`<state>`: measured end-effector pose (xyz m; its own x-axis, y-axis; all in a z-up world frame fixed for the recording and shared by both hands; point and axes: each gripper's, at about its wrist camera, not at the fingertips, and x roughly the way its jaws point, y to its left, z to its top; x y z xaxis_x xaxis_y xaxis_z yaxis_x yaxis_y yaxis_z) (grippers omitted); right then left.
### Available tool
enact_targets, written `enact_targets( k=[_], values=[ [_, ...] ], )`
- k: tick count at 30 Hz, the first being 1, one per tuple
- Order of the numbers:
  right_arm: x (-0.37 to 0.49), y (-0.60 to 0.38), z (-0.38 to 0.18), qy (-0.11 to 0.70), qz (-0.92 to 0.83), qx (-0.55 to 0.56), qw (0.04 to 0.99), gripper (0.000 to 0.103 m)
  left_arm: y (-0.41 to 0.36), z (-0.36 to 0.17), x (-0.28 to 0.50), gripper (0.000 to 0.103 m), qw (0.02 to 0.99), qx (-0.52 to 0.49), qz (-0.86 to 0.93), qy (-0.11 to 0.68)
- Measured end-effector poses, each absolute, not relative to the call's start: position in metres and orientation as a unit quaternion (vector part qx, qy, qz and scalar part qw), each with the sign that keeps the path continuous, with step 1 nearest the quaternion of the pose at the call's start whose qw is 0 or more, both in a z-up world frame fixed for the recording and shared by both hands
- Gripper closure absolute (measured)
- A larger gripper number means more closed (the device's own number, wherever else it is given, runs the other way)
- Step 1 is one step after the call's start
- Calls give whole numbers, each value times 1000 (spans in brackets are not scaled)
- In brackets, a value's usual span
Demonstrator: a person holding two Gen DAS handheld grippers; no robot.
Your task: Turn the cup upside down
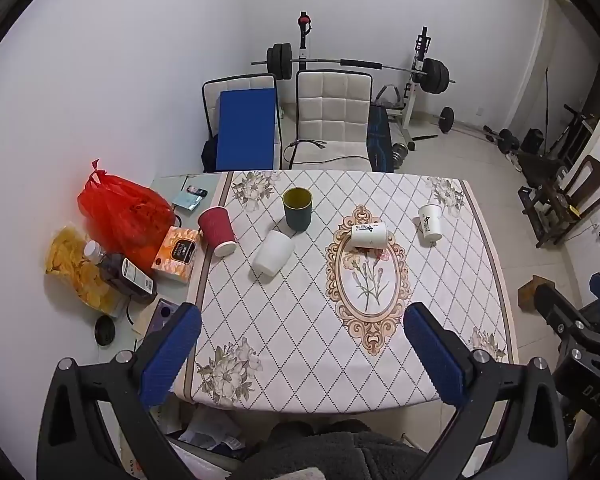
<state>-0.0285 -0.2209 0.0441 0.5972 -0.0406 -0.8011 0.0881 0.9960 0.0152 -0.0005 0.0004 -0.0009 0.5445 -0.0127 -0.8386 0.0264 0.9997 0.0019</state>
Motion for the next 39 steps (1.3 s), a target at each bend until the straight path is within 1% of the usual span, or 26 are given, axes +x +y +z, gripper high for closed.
enact_targets(
  k=[39],
  values=[
    [-27,-220,49,436,-38,24,899,0,-7,10,5,0,881,4,-14,472]
  ],
)
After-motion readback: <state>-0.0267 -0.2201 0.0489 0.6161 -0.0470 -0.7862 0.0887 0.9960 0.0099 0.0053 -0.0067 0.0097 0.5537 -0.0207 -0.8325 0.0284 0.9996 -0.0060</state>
